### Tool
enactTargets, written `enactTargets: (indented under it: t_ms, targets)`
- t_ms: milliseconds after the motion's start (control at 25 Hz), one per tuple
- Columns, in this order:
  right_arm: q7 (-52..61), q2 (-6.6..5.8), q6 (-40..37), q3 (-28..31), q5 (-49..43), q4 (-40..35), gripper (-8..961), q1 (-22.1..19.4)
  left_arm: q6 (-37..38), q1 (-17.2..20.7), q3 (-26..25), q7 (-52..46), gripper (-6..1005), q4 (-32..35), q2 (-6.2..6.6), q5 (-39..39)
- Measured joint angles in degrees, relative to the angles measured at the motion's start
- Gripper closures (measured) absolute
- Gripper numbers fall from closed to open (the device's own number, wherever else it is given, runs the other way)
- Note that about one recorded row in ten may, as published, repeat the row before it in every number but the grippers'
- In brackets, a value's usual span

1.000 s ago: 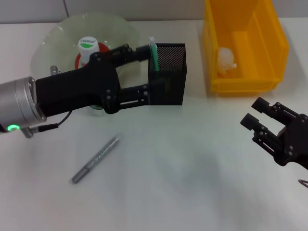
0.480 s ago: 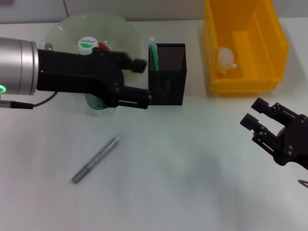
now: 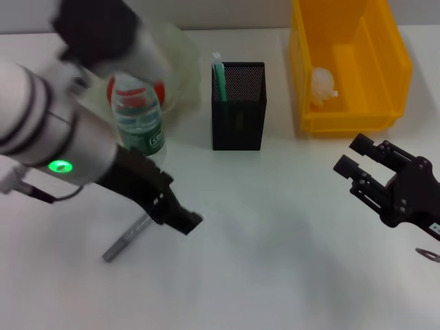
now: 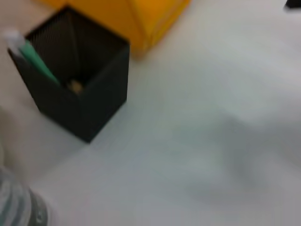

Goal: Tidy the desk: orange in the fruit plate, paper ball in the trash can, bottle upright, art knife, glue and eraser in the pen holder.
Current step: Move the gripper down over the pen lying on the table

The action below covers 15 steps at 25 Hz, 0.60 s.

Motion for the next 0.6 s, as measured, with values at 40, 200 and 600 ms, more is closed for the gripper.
enactTargets:
  t_ms: [40, 200, 600]
  targets:
    - [0.00, 0.00, 0.00, 0.00, 0.00, 0.00, 456, 0.00, 0.00, 0.00, 0.00, 0.00, 235, 0.00, 0.00, 0.00]
    - [-0.09, 0.05, 0.73, 0.01, -0.02, 0.46, 456, 0.03, -1.92, -3.52, 9.62, -6.79, 242, -2.48, -0.34, 8.33]
    - [-1.35, 0.02, 0.84, -0.14, -0.14, 0.63, 456, 0.43, -5.92, -8.38, 12.77, -10.13, 258, -11.91, -0.45, 9.74]
